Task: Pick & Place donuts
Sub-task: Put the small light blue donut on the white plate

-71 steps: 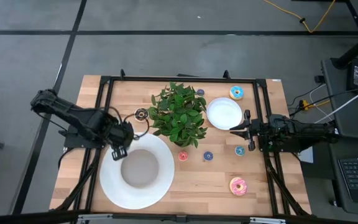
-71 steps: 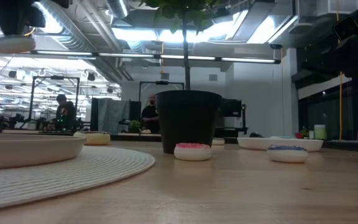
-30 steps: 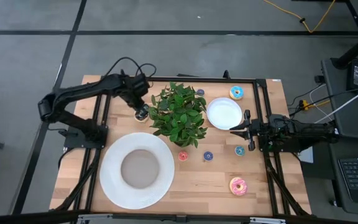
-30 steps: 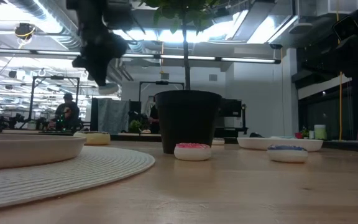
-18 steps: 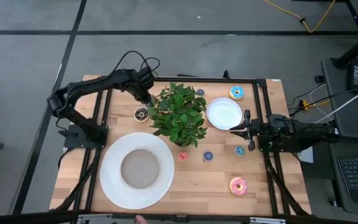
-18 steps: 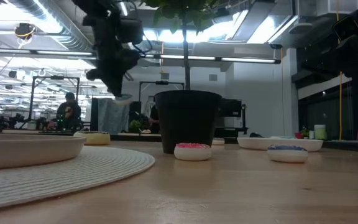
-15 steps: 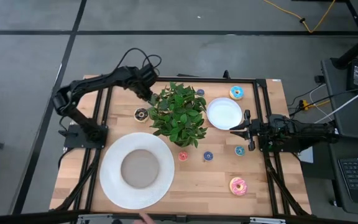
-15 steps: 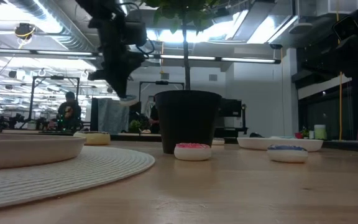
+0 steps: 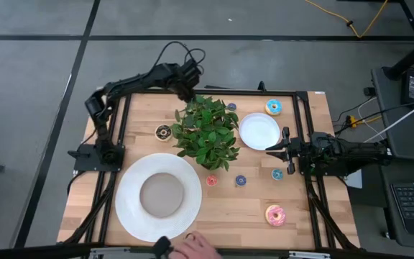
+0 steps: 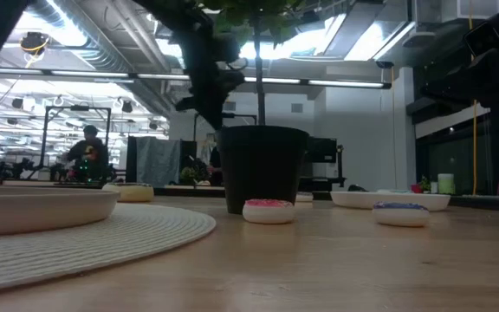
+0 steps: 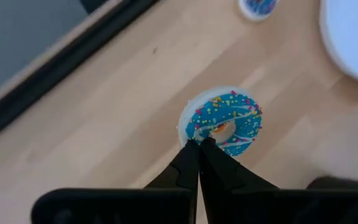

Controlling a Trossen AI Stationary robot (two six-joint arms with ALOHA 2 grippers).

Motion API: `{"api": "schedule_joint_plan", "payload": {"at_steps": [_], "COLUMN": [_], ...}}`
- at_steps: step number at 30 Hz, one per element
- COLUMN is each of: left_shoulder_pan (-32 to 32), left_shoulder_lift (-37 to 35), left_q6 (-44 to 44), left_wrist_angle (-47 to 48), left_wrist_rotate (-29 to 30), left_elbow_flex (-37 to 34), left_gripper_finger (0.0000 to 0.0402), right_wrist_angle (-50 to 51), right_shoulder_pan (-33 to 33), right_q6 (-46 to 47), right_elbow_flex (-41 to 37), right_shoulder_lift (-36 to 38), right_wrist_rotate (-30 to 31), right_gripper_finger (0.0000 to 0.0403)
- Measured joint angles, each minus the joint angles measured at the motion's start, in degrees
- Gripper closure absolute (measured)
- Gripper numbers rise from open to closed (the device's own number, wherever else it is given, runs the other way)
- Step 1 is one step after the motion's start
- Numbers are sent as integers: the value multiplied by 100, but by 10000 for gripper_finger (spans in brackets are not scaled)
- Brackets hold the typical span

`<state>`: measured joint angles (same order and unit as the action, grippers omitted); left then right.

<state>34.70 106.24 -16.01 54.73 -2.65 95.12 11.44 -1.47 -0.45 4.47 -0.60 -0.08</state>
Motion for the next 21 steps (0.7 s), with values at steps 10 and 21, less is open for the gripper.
{"api": "schedule_joint_plan", "payload": {"at_steps": [10, 21], "left_shoulder_pan": [-188, -426], "left_shoulder_lift": [895, 1120], "left_q6": [476, 1132], "left_wrist_angle": [66, -164], "left_wrist_rotate": [-211, -241], "left_elbow_flex": [1114, 1492], "left_gripper_finger": [400, 400], "right_wrist_angle": [0, 0], "right_shoulder_pan": [0, 1], "right_q6": [0, 0], "right_elbow_flex": [0, 0], "right_shoulder_lift": [0, -2], "right_wrist_rotate": [2, 1], "right_gripper_finger": [340, 340]}}
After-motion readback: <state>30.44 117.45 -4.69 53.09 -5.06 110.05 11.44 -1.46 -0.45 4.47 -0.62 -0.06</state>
